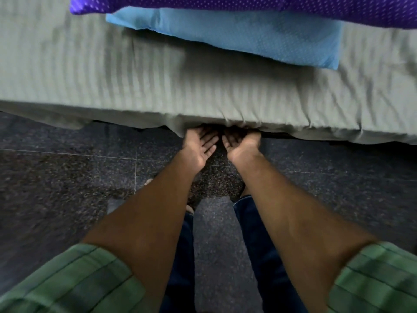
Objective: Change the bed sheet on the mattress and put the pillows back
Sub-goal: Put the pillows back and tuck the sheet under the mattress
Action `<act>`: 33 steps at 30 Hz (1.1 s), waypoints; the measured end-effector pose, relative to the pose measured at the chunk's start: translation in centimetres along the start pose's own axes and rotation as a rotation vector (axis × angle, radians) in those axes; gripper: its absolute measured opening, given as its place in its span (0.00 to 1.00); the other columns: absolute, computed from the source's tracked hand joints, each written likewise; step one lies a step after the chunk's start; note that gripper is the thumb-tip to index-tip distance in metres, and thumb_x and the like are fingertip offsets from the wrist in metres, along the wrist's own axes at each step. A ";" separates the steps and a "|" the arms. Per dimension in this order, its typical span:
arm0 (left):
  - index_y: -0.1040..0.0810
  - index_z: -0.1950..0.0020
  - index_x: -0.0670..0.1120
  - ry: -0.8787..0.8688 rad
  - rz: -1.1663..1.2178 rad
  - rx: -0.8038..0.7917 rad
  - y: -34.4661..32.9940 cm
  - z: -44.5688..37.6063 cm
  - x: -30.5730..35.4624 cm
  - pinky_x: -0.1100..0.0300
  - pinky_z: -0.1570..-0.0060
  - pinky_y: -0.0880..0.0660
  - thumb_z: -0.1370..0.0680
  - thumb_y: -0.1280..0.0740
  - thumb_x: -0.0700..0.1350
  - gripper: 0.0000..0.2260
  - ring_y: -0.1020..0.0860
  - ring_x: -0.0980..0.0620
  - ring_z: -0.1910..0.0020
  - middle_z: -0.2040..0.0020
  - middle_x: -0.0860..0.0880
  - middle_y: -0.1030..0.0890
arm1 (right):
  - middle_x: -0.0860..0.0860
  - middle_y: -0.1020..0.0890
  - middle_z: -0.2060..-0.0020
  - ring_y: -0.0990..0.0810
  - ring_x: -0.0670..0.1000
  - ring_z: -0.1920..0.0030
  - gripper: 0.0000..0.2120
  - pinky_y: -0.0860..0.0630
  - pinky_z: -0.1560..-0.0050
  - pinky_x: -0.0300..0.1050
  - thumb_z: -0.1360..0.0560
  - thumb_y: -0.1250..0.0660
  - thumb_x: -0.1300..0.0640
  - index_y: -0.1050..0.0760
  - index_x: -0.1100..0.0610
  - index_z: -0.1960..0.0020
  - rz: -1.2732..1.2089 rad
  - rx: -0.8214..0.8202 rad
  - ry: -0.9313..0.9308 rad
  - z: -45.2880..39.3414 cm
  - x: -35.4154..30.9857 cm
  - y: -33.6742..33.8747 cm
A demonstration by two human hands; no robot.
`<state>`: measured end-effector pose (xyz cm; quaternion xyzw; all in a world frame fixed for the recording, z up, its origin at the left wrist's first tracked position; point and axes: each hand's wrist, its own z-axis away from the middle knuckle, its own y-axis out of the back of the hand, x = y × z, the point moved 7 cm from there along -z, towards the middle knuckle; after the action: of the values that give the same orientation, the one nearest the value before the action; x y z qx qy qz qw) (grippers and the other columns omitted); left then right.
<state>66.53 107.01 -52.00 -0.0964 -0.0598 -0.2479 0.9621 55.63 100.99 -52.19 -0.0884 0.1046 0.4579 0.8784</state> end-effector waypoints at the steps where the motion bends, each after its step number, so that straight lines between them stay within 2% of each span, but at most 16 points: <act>1: 0.22 0.30 0.48 0.005 -0.022 0.038 0.4 0.7 0.1 0.57 0.49 0.27 0.15 0.46 0.52 0.19 0.19 0.51 0.42 0.39 0.48 0.16 | 0.58 0.17 0.41 0.18 0.57 0.41 0.22 0.24 0.40 0.51 0.16 0.50 0.50 0.23 0.58 0.34 0.044 0.031 -0.008 0.7 0.4 0.0; 2: 0.21 0.32 0.48 0.005 -0.038 0.065 0.7 1.8 0.4 0.58 0.51 0.27 0.15 0.46 0.52 0.19 0.19 0.52 0.44 0.41 0.49 0.15 | 0.58 0.16 0.45 0.17 0.56 0.46 0.21 0.23 0.45 0.49 0.16 0.49 0.51 0.22 0.59 0.35 0.087 0.058 -0.011 1.6 0.9 -0.1; 4: 0.20 0.34 0.48 -0.002 -0.084 0.095 0.5 3.8 0.8 0.60 0.52 0.26 0.15 0.46 0.51 0.18 0.19 0.54 0.48 0.45 0.50 0.15 | 0.58 0.16 0.54 0.17 0.53 0.60 0.19 0.22 0.61 0.42 0.17 0.47 0.54 0.21 0.61 0.39 0.198 0.095 -0.024 3.1 1.9 -0.8; 6: 0.19 0.36 0.48 -0.020 -0.183 0.106 0.1 6.3 1.6 0.60 0.51 0.26 0.15 0.45 0.48 0.17 0.21 0.54 0.47 0.44 0.50 0.16 | 0.58 0.18 0.60 0.21 0.52 0.72 0.16 0.28 0.76 0.36 0.17 0.46 0.57 0.22 0.63 0.50 0.329 0.106 -0.022 4.9 2.2 -1.9; 8: 0.18 0.37 0.46 -0.047 -0.283 0.125 0.3 8.7 2.7 0.60 0.52 0.26 0.15 0.43 0.46 0.16 0.22 0.53 0.47 0.42 0.49 0.16 | 0.58 0.20 0.63 0.22 0.53 0.75 0.14 0.31 0.81 0.34 0.17 0.44 0.59 0.24 0.61 0.56 0.407 0.100 -0.026 6.9 2.2 -2.9; 12: 0.17 0.40 0.47 -0.034 -0.365 0.136 1.8 13.5 4.6 0.60 0.57 0.26 0.17 0.39 0.46 0.13 0.20 0.54 0.52 0.44 0.49 0.14 | 0.55 0.18 0.64 0.24 0.52 0.72 0.09 0.30 0.72 0.39 0.18 0.40 0.60 0.22 0.61 0.50 0.547 0.089 -0.014 11.4 1.7 -3.7; 16: 0.18 0.46 0.49 -0.029 -0.475 0.117 1.4 20.6 7.4 0.61 0.57 0.27 0.16 0.42 0.48 0.13 0.21 0.55 0.58 0.48 0.50 0.15 | 0.56 0.16 0.60 0.21 0.54 0.66 0.09 0.25 0.65 0.44 0.19 0.39 0.59 0.21 0.62 0.47 0.575 0.077 0.013 18.5 -0.2 -5.0; 19: 0.20 0.53 0.49 -0.085 -0.529 0.045 -1.0 26.4 10.7 0.62 0.58 0.30 0.15 0.44 0.47 0.14 0.23 0.57 0.59 0.56 0.53 0.16 | 0.58 0.16 0.60 0.20 0.55 0.67 0.10 0.23 0.64 0.45 0.21 0.39 0.60 0.20 0.64 0.49 0.530 0.054 0.080 25.1 -2.2 -7.2; 21: 0.21 0.54 0.49 -0.130 -0.550 0.023 -2.4 30.3 12.8 0.62 0.61 0.30 0.16 0.44 0.46 0.13 0.22 0.57 0.63 0.64 0.55 0.16 | 0.60 0.16 0.62 0.19 0.56 0.68 0.10 0.22 0.67 0.44 0.21 0.39 0.61 0.21 0.64 0.52 0.502 0.040 0.128 29.6 -3.3 -8.5; 23: 0.23 0.58 0.49 -0.181 -0.583 -0.007 -4.0 34.2 14.8 0.65 0.70 0.31 0.16 0.43 0.44 0.13 0.24 0.59 0.75 0.76 0.55 0.22 | 0.61 0.16 0.60 0.17 0.57 0.66 0.11 0.21 0.68 0.45 0.21 0.39 0.60 0.21 0.63 0.54 0.478 0.014 0.175 33.6 -4.3 -10.0; 24: 0.25 0.60 0.49 -0.208 -0.587 -0.015 -4.7 35.5 15.7 0.66 0.74 0.32 0.16 0.43 0.43 0.14 0.27 0.59 0.80 0.79 0.55 0.26 | 0.61 0.15 0.60 0.16 0.57 0.66 0.11 0.20 0.68 0.47 0.21 0.40 0.60 0.21 0.63 0.55 0.464 -0.008 0.187 35.1 -4.6 -10.9; 27: 0.26 0.64 0.47 -0.289 -0.614 -0.014 -6.6 39.2 18.5 0.66 0.77 0.30 0.17 0.42 0.41 0.16 0.30 0.56 0.84 0.81 0.53 0.28 | 0.62 0.14 0.57 0.15 0.58 0.63 0.12 0.15 0.61 0.55 0.22 0.39 0.60 0.20 0.63 0.58 0.430 -0.066 0.215 39.3 -6.0 -13.3; 30: 0.30 0.67 0.45 -0.339 -0.623 -0.001 -8.6 41.0 20.8 0.69 0.83 0.37 0.19 0.42 0.38 0.16 0.34 0.55 0.87 0.83 0.52 0.30 | 0.63 0.14 0.57 0.13 0.61 0.57 0.12 0.15 0.53 0.61 0.25 0.39 0.60 0.18 0.64 0.56 0.467 -0.100 0.274 41.6 -7.9 -15.7; 33: 0.25 0.63 0.44 -0.372 -0.615 -0.026 -10.8 41.9 22.4 0.66 0.78 0.30 0.21 0.39 0.38 0.11 0.25 0.52 0.78 0.75 0.49 0.23 | 0.60 0.14 0.60 0.14 0.60 0.58 0.10 0.15 0.53 0.60 0.27 0.36 0.58 0.19 0.63 0.59 0.546 -0.062 0.365 41.9 -10.6 -17.7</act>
<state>77.92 96.28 -5.87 -0.1295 -0.2569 -0.5048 0.8139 68.55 93.15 -7.98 -0.1646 0.2662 0.6562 0.6866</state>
